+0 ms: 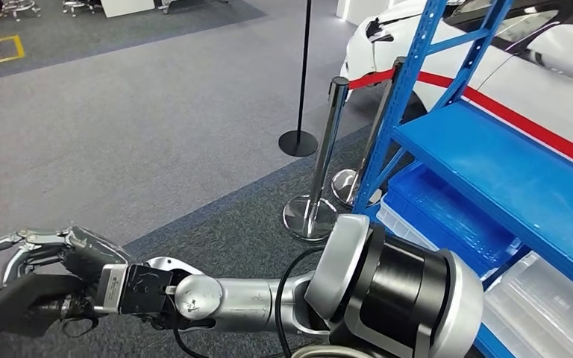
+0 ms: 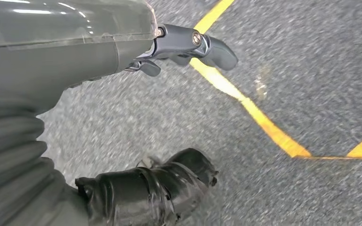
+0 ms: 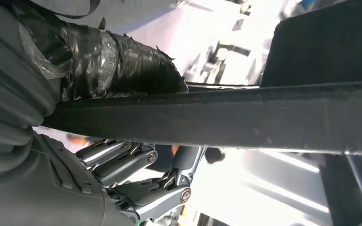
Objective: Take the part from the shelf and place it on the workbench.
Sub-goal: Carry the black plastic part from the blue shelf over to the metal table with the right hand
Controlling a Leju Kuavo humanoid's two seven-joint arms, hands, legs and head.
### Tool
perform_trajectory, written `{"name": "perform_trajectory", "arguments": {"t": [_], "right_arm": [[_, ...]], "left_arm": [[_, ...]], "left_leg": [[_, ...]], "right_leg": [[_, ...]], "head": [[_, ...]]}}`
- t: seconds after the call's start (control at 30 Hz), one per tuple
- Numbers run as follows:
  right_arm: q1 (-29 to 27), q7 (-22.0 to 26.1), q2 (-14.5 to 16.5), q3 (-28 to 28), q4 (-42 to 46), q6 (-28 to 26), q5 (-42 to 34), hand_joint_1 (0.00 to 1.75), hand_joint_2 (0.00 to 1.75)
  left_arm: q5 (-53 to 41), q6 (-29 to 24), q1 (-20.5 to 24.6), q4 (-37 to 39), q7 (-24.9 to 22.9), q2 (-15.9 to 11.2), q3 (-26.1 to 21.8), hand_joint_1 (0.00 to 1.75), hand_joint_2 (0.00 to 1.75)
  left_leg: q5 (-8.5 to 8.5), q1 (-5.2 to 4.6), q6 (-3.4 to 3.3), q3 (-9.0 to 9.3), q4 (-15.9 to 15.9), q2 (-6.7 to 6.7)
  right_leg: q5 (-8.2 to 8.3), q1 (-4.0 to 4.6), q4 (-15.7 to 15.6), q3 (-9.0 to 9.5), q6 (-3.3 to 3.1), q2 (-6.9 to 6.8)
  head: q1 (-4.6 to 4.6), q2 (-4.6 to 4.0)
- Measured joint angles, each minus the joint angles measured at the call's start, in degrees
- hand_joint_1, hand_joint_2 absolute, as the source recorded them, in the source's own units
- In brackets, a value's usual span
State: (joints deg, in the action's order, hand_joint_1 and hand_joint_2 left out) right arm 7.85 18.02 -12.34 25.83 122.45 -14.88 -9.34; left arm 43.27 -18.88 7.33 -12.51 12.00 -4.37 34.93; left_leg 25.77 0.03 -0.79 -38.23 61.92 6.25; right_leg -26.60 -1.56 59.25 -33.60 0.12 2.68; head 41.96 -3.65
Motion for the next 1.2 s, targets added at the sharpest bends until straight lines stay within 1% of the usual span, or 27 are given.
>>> {"name": "perform_trajectory", "arguments": {"t": [0.07, 0.1, 0.17, 0.33, 0.4, 0.43, 0.47, 0.5, 0.53, 0.57, 0.6, 0.63, 0.67, 0.7, 0.73, 0.77, 0.8, 0.83, 0.87, 0.93, 0.97, 1.0, 1.07, 1.1, 1.13, 1.17, 1.2], "right_arm": [[0.04, 0.01, 0.14, -0.01, -0.21, 0.08, -0.79, 1.75, 1.75], [0.07, 0.02, 0.17, -0.01, -0.34, 0.19, -1.15, 1.75, 1.75], [0.11, 0.05, 0.20, -0.02, -0.50, 0.38, -1.48, 1.75, 1.75], [0.13, 0.05, 0.22, -0.02, -0.53, 0.57, -1.66, 1.75, 1.75], [1.29, -0.11, 0.48, 0.03, -1.29, 2.62, -3.38, 1.75, 1.75], [2.71, -0.11, 1.05, 0.38, -2.51, 3.75, -4.28, 1.75, 1.75], [4.52, 0.00, 1.74, 1.05, -4.08, 4.86, -5.42, 1.75, 1.75], [5.90, 0.24, 2.37, 1.81, -5.46, 5.03, -5.84, 1.75, 1.75], [7.11, 0.50, 2.93, 2.60, -6.79, 5.17, -6.24, 1.75, 1.75], [7.54, 0.69, 3.09, 3.18, -7.37, 5.19, -6.59, 1.75, 1.75], [7.58, 0.81, 3.12, 3.51, -7.63, 5.18, -6.68, 1.75, 1.75], [7.57, 0.90, 3.12, 3.78, -7.79, 5.17, -6.72, 1.75, 1.75], [7.57, 1.00, 3.11, 4.01, -7.90, 5.16, -6.76, 1.75, 1.75], [7.62, 1.09, 3.11, 4.15, -7.99, 5.16, -6.80, 1.75, 1.75], [7.71, 1.15, 3.11, 4.22, -8.07, 5.17, -6.83, 1.75, 1.75], [7.82, 1.18, 3.11, 4.29, -8.16, 5.20, -6.91, 1.75, 1.75], [7.92, 1.20, 3.12, 4.40, -8.25, 5.24, -7.00, 1.75, 1.75], [8.00, 1.20, 3.12, 4.56, -8.34, 5.31, -7.10, 1.75, 1.75], [8.09, 1.19, 3.12, 4.74, -8.42, 5.40, -7.18, 1.75, 1.75], [8.27, 1.16, 3.11, 5.03, -8.50, 5.59, -7.24, 1.75, 1.75], [8.38, 1.14, 3.12, 5.15, -8.52, 5.67, -7.28, 1.75, 1.75], [8.45, 1.13, 3.13, 5.22, -8.55, 5.72, -7.35, 1.75, 1.75], [8.51, 1.10, 3.13, 5.38, -8.63, 5.87, -7.58, 1.75, 1.75], [8.51, 1.10, 3.12, 5.46, -8.70, 5.91, -7.68, 1.75, 1.75], [8.51, 1.10, 3.11, 5.53, -8.76, 5.94, -7.74, 1.75, 1.75], [8.52, 1.10, 3.11, 5.59, -8.81, 5.95, -7.77, 1.75, 1.75], [8.53, 1.10, 3.11, 5.63, -8.85, 5.95, -7.80, 1.75, 1.75]], "left_arm": [[-0.32, -0.07, 0.34, 0.00, -0.27, 0.07, 0.00, 0.00, 1.75], [-0.48, -0.17, 0.52, 0.01, -0.55, 0.07, 0.00, 0.00, 1.75], [-0.66, -0.34, 0.69, 0.01, -0.98, 0.07, 0.00, 0.00, 1.75], [-0.61, -0.51, 0.71, 0.01, -1.24, 0.07, 0.00, 0.00, 1.75], [0.42, -3.65, 3.06, 0.08, -5.82, 0.33, 0.00, 0.00, 1.75], [1.08, -6.03, 6.22, 0.10, -8.59, 0.68, 0.00, 0.00, 1.75], [1.85, -8.43, 9.53, 0.12, -11.11, 1.10, 0.00, 0.00, 1.75], [2.18, -9.53, 11.73, 0.12, -11.58, 1.50, 0.00, 0.00, 1.75], [2.50, -10.38, 13.66, 0.12, -11.74, 1.91, 0.00, 0.00, 1.75], [2.64, -10.53, 13.82, 0.13, -11.51, 2.15, 0.00, 0.00, 1.75], [2.67, -10.63, 13.89, 0.14, -11.47, 2.35, 0.00, 0.00, 1.75], [2.63, -10.64, 14.07, 0.14, -11.46, 2.48, 0.00, 0.00, 1.75], [2.59, -10.63, 14.19, 0.14, -11.48, 2.60, 0.00, 0.00, 1.75], [2.57, -10.61, 14.24, 0.14, -11.53, 2.72, 0.00, 0.00, 1.75], [2.55, -10.57, 14.25, 0.14, -11.63, 2.83, 0.00, 0.00, 1.75], [2.52, -10.50, 14.26, 0.14, -11.75, 2.92, 0.00, 0.00, 1.75], [2.49, -10.42, 14.35, 0.14, -11.90, 3.00, 0.00, 0.00, 1.75], [2.44, -10.30, 14.46, 0.14, -12.01, 3.04, 0.00, 0.00, 1.75], [2.41, -10.16, 14.49, 0.14, -12.08, 3.05, -0.01, 0.00, 1.75], [2.40, -9.99, 14.33, 0.15, -12.18, 2.92, -0.01, 0.00, 1.75], [2.40, -9.94, 14.19, 0.16, -12.22, 2.89, -0.02, 0.00, 1.75], [2.40, -9.91, 14.15, 0.16, -12.26, 2.87, -0.02, 0.00, 1.75], [2.39, -9.82, 14.28, 0.16, -12.28, 2.95, -0.02, 0.00, 1.75], [2.39, -9.80, 14.32, 0.16, -12.29, 2.96, -0.02, 0.00, 1.75], [2.40, -9.79, 14.28, 0.16, -12.31, 2.96, -0.02, 0.00, 1.75], [2.43, -9.81, 14.17, 0.16, -12.32, 2.96, -0.02, 0.00, 1.75], [2.45, -9.84, 14.07, 0.16, -12.33, 2.96, -0.02, 0.00, 1.75]], "left_leg": [[2.85, 0.05, 0.49, -2.93, 6.11, -4.08], [4.04, 0.21, 0.67, -4.56, 9.17, -4.88], [5.02, 0.35, 0.82, -6.30, 12.35, -5.34], [5.02, 0.37, 0.82, -6.51, 12.68, -5.38], [2.60, 0.37, 0.69, -5.18, 9.42, -5.79], [0.80, 0.04, 0.18, -3.37, 5.52, -6.79], [-1.03, -0.20, -0.54, -1.14, 1.25, -7.33], [-1.81, -0.41, -1.38, 0.58, -1.66, -7.61], [-2.29, -0.62, -2.25, 2.03, -4.03, -7.64], [-2.30, -0.51, -2.73, 2.49, -4.42, -6.71], [-2.25, -0.49, -2.99, 2.56, -4.47, -5.95], [-2.15, -0.48, -3.09, 2.59, -4.42, -5.07], [-2.03, -0.44, -3.08, 2.65, -4.32, -4.10], [-1.86, -0.36, -2.97, 2.72, -4.11, -3.09], [-1.60, -0.23, -2.77, 2.76, -3.78, -2.14], [-1.29, -0.11, -2.46, 2.68, -3.36, -1.23], [-0.99, -0.03, -2.10, 2.38, -2.81, -0.37], [-0.83, 0.05, -1.70, 2.02, -2.42, 0.38], [-0.82, 0.13, -1.30, 1.66, -2.28, 1.08], [-0.98, 0.30, -0.62, 1.24, -2.47, 2.18], [-0.74, 0.25, -0.33, 1.04, -2.17, 1.51], [-0.07, 0.17, -0.07, 0.47, -1.02, 0.12], [2.61, 0.09, 0.42, -2.53, 4.89, -3.81], [3.92, 0.20, 0.62, -4.60, 8.60, -4.91], [4.64, 0.33, 0.78, -6.37, 11.56, -5.48], [4.32, 0.44, 0.89, -7.15, 12.54, -5.73], [3.11, 0.52, 0.95, -6.91, 11.55, -5.99]], "right_leg": [[-0.15, 0.32, -0.41, 0.68, -0.50, -1.97], [-0.26, 0.47, -0.45, 0.85, -0.67, -2.87], [-0.39, 0.60, -0.45, 0.97, -0.80, -3.89], [-0.43, 0.60, -0.45, 0.99, -0.80, -4.08], [-0.59, 0.67, -0.38, 1.06, -0.73, -5.40], [-0.83, 0.85, -0.38, 1.21, -0.45, -6.86], [-1.27, 0.90, -0.30, 1.55, 0.12, -7.97], [-2.29, 0.93, 1.00, 1.26, 0.71, -7.49], [-3.78, 0.94, 3.52, 0.28, 1.31, -6.62], [-5.36, 0.79, 7.00, -1.37, 1.71, -4.91], [-6.70, 0.77, 11.02, -3.70, 1.86, -3.48], [-7.05, 0.69, 13.66, -5.53, 1.99, -3.08], [-6.30, 0.58, 14.34, -6.47, 2.10, -2.91], [-4.58, 0.41, 13.00, -6.45, 2.21, -2.73], [-2.21, 0.18, 9.85, -5.50, 2.33, -2.18], [-0.39, -0.12, 6.42, -4.27, 2.42, -0.86], [0.74, -0.38, 3.51, -3.13, 2.43, 0.53], [1.16, -0.51, 1.70, -2.42, 2.37, 1.67], [0.91, -0.46, 1.11, -2.15, 2.17, 2.26], [0.96, -0.39, 0.66, -1.83, 1.53, 1.14], [1.00, -0.45, 0.35, -1.51, 1.12, 0.39], [1.04, -0.55, -0.03, -1.13, 0.72, -0.42], [0.87, -0.38, -0.46, -0.49, 0.04, -2.10], [0.71, -0.25, -0.48, -0.33, -0.16, -2.98], [0.54, -0.17, -0.47, -0.21, -0.26, -3.83], [0.35, -0.14, -0.45, -0.09, -0.27, -4.62], [0.14, -0.14, -0.43, 0.09, -0.20, -5.39]], "head": [[0.03, -0.01], [0.03, -0.01], [0.04, -0.01], [0.04, -0.01], [0.04, -0.01], [0.02, -0.01], [-0.01, -0.02], [0.02, -0.03], [0.05, -0.05], [0.10, -0.06], [0.16, -0.07], [0.17, -0.07], [0.18, -0.07], [0.18, -0.07], [0.17, -0.07], [0.18, -0.07], [0.20, -0.07], [0.18, -0.07], [0.16, -0.06], [0.11, -0.05], [0.14, -0.06], [0.15, -0.07], [0.16, -0.07], [0.14, -0.07], [0.15, -0.07], [0.15, -0.07], [0.15, -0.07]]}}
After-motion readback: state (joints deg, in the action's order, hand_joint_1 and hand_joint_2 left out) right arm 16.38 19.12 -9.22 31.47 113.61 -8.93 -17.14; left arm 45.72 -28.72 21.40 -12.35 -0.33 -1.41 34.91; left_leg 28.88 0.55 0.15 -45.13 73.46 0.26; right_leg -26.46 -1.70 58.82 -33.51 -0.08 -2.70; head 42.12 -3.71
